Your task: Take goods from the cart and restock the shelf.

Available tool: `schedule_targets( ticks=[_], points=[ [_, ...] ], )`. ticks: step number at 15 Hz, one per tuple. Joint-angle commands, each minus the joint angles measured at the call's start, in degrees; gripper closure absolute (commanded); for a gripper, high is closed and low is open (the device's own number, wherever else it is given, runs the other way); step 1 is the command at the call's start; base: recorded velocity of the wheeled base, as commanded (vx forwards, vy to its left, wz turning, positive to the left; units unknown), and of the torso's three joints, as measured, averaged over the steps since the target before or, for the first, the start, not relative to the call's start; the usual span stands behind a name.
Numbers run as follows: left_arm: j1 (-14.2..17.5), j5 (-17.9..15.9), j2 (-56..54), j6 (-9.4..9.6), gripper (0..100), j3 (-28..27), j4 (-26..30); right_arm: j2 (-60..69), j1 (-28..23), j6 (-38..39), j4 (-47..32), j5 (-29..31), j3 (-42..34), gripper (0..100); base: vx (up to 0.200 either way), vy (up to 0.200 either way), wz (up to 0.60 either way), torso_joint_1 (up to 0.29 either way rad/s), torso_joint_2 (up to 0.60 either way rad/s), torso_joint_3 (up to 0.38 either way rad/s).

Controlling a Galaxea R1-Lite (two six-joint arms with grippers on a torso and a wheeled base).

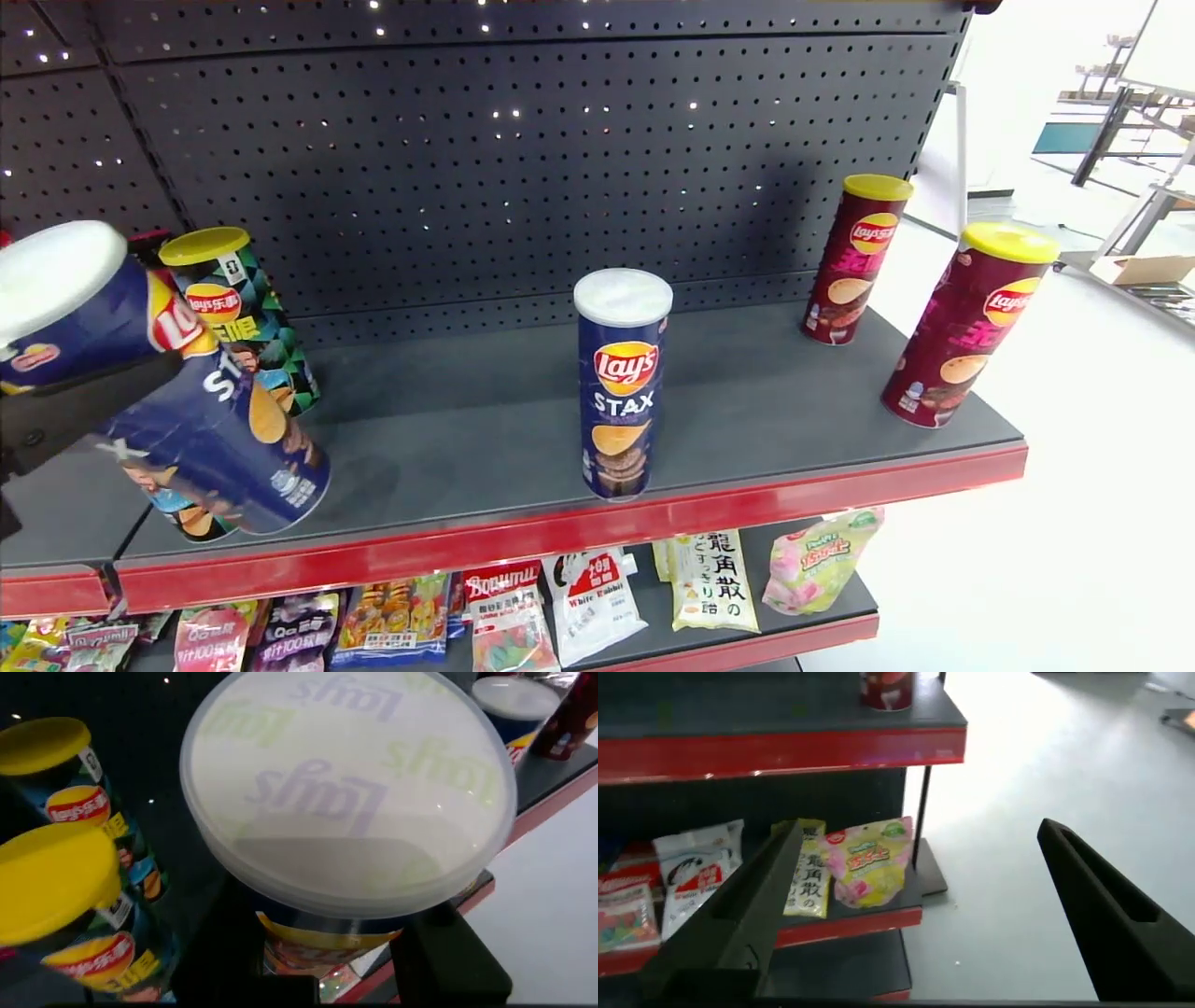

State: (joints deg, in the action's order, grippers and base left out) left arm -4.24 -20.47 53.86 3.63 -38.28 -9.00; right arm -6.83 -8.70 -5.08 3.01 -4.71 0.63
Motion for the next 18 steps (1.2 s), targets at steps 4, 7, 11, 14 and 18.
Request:
schedule_targets(
  ticks=[4,7,11,14,18],
  points=[
    [-3.76,0.08,6.96,-1.61,100,-0.48,-1.29,1.11,-0.44,4.2,-0.02,-3.73,-0.55,0,0.0,0.0,0.0,0.0,0.0,0.0],
    [-4.99,0.17,8.19,-1.61,100,-1.1,-1.29,1.29,-0.7,1.39,-3.01,-0.3,-0.55,0,0.0,0.0,0.0,0.0,0.0,0.0],
    [-7.8,0.08,9.69,-1.7,100,-1.1,-1.29,1.2,-0.52,5.08,-3.63,1.54,-0.46,0,0.0,0.0,0.0,0.0,0.0,0.0],
    [-8.06,0.08,10.65,-1.61,100,-1.98,-1.37,1.29,-0.52,5.08,-3.63,1.54,-0.46,0,0.0,0.0,0.0,0.0,0.0,0.0],
    [-8.06,0.08,10.83,-1.61,100,-2.68,-1.37,1.29,-0.52,5.17,-3.63,1.54,-0.46,0,0.0,0.0,0.0,0.0,0.0,0.0]
  ],
)
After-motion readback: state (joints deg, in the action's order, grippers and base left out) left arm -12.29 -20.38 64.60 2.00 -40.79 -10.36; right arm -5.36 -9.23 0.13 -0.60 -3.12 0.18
